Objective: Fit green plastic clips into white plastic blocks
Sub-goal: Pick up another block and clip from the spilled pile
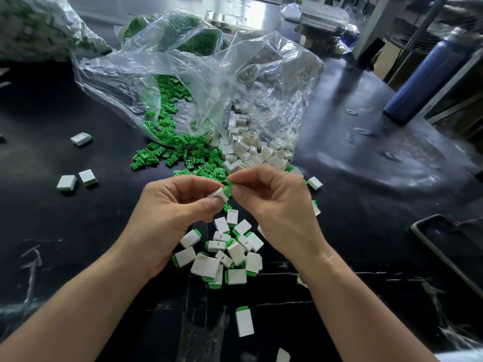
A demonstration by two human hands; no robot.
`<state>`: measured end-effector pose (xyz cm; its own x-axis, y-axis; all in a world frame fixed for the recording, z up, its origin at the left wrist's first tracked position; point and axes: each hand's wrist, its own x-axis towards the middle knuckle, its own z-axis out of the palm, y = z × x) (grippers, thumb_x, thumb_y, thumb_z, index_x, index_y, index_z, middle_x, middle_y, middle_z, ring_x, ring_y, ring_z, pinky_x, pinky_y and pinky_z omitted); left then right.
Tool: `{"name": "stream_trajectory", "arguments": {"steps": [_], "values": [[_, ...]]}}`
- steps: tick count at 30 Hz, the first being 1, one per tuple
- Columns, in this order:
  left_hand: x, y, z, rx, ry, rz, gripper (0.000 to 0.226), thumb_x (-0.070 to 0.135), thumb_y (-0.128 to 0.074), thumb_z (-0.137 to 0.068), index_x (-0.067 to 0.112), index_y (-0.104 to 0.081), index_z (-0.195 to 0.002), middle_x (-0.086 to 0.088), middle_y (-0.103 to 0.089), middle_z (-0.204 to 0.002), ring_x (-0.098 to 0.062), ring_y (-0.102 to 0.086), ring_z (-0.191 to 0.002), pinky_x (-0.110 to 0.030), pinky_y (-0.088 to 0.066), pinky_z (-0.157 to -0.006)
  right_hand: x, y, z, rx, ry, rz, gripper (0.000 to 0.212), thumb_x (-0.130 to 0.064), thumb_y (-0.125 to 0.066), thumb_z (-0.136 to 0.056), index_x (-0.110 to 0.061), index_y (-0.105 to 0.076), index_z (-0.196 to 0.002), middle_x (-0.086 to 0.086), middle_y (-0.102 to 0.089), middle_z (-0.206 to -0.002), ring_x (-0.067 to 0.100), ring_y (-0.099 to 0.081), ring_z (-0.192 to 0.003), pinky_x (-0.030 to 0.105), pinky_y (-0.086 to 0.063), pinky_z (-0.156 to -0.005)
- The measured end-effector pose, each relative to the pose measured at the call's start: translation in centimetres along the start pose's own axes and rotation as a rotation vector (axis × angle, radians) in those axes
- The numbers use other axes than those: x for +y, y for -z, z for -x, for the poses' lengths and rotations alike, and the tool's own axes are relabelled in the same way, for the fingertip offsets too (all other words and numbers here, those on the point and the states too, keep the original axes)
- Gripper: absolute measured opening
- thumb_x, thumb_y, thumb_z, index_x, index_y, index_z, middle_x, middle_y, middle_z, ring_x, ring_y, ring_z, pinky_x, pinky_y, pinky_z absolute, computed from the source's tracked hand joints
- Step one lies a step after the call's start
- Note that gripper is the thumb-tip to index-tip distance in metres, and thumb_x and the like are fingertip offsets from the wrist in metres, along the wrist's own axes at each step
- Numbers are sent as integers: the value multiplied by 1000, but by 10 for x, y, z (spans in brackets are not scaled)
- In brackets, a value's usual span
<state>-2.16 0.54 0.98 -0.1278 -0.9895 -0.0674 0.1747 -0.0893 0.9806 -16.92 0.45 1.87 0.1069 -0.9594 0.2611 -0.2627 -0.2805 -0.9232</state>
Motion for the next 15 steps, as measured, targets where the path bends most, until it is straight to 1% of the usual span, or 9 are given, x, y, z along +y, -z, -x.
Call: {"name": "stream_trajectory", "arguments": {"steps": [3, 5, 7, 11, 15], "values": [[0, -1, 0, 2, -6, -24, 17, 13, -69, -56, 9, -71, -73, -4, -67, -61, -8, -60, -53, -16, -50, -52, 1, -1, 0, 1, 14, 28, 26, -2, -69, -78, -28, -67, -78, -14, -65, -72, -1, -63, -68, 12, -49, -66], [0, -1, 0, 6, -10, -41, 19, 14, -69, -57, 8, -70, -75, -5, -67, -61, -8, -60, -53, -16, -49, -51, 2, 0, 0, 10, 13, 41, 18, -3, -70, -78, -20, -70, -82, -14, -66, -73, -1, -64, -68, 12, -49, -66], [-1, -1, -1, 15, -15, -50, 17, 15, -69, -57, 10, -70, -73, -5, -68, -60, -8, -61, -53, -16, -49, -50, 4, 0, -1, 19, 6, 57, 14, -3, -69, -78, -14, -72, -87, -13, -67, -76, 1, -65, -71, 15, -51, -68], [-1, -3, 1, 27, -29, -70, 14, 15, -69, -58, 10, -68, -70, -6, -67, -58, -10, -62, -53, -17, -50, -49, 4, -1, -1, -14, -4, 104, 18, -2, -65, -82, -9, -72, -97, -5, -69, -84, 7, -67, -80, 21, -54, -77], [0, -4, 3, 36, -55, -106, 14, 16, -70, -57, 8, -68, -69, -9, -67, -58, -12, -62, -51, -18, -51, -48, 4, -1, 0, -15, -10, 144, 18, -2, -65, -82, -9, -72, -97, -5, -68, -86, 6, -66, -80, 18, -53, -76]]}}
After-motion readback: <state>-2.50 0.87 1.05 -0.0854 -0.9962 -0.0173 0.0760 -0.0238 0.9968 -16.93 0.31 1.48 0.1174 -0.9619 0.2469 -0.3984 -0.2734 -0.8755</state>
